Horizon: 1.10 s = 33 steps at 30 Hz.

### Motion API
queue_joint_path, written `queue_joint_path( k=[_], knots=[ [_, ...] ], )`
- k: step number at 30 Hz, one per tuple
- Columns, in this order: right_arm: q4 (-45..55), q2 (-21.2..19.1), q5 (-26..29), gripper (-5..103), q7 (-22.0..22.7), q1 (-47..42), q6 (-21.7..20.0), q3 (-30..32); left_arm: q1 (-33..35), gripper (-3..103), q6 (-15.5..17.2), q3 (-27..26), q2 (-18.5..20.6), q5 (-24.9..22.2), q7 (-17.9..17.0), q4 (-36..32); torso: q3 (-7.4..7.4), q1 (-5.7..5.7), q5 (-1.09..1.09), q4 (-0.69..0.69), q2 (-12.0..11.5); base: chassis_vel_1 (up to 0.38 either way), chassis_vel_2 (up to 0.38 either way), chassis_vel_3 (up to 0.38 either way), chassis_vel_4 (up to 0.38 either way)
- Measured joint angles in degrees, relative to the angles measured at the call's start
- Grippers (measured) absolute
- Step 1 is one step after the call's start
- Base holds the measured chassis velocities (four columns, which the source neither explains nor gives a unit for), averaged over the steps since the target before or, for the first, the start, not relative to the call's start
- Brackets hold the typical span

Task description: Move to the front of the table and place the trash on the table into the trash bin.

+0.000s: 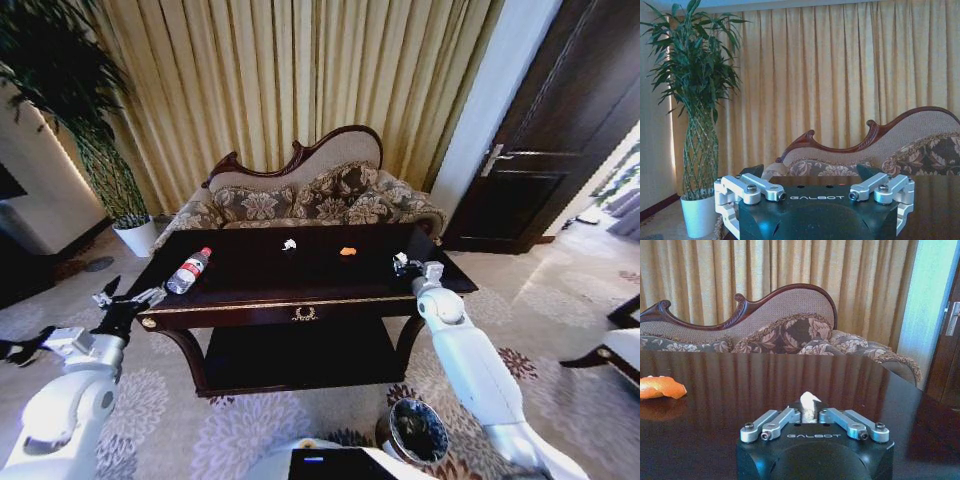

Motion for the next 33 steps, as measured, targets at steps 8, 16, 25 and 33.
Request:
queue_joint_path(
  k=[8,16,25,33],
  knots=[
    [1.10,0.14,0.06,1,0.00,-0.84,0.11,0.49,0.14,100,0.06,-0.01,-0.06,0.00,0.02,0.00,0.00,0.00,0.00,0.00,0.00,0.000,0.000,0.000,0.000],
    [4.64,0.14,2.91,1,0.00,-1.18,0.27,2.14,0.46,100,0.04,-0.11,-0.23,0.00,0.06,-0.30,0.00,0.00,0.00,0.00,0.00,0.000,0.000,0.000,0.000],
    [11.25,-0.41,6.85,1,0.00,-2.13,1.55,6.66,0.51,100,-0.01,-0.27,-0.47,0.00,0.07,-0.69,0.00,0.00,0.00,0.00,0.00,0.000,0.000,0.000,0.000],
    [17.99,-1.15,8.25,1,0.00,-7.88,3.73,10.00,0.81,100,-0.03,0.17,-1.11,0.48,0.06,-1.20,-0.01,0.00,0.00,-0.01,0.01,0.000,0.000,0.000,0.000]
  ],
)
